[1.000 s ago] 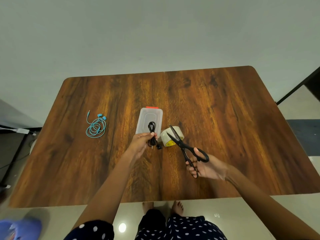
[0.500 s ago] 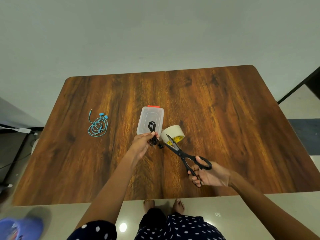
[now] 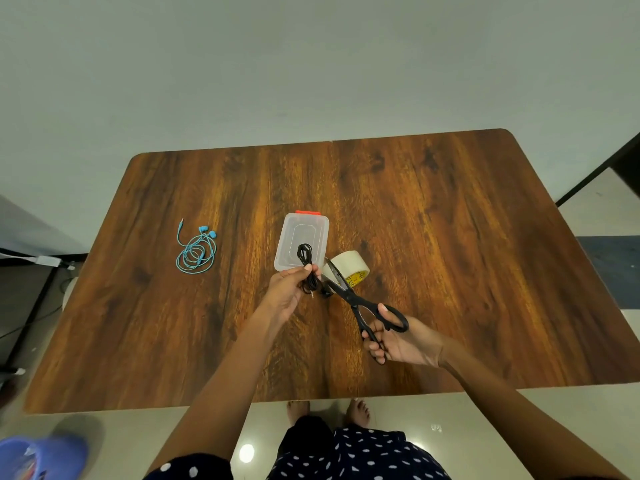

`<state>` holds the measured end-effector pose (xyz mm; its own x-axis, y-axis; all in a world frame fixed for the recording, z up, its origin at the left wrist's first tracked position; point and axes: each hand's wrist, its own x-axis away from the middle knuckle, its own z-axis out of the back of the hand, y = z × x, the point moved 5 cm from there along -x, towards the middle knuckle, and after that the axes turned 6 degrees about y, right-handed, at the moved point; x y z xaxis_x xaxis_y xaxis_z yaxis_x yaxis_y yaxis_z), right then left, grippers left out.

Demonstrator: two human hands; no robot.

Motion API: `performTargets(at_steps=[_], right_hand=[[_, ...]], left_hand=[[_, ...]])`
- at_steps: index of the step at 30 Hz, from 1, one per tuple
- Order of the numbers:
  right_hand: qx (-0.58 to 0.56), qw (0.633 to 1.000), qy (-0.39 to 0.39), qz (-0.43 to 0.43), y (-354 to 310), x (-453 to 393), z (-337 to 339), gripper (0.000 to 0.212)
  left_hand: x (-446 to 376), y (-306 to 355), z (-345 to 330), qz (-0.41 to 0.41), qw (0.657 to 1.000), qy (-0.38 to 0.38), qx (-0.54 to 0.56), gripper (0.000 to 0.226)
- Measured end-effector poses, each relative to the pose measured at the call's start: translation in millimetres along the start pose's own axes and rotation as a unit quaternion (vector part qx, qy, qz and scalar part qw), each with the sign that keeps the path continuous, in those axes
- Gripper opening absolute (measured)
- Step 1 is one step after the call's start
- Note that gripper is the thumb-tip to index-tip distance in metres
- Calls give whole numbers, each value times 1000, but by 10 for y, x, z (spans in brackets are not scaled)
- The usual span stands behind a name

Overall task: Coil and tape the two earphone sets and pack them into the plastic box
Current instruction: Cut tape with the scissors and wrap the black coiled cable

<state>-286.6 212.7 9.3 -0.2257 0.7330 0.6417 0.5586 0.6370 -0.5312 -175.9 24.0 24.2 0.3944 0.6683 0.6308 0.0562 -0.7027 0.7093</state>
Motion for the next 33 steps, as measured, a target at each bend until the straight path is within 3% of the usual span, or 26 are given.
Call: performTargets(at_steps=[9,15,33], right_hand=[[0,1000,13,4,-1,-57,-79,60],[-10,1000,-1,5,75,-30,-142,76],[-21,999,-5,31,55,-145,-223,73]], left_hand=[[-3,-34,45,1,1000,18,18,12],[12,-32,19,3,999,11,37,12],[79,-45,25,1,999,21,33,12]])
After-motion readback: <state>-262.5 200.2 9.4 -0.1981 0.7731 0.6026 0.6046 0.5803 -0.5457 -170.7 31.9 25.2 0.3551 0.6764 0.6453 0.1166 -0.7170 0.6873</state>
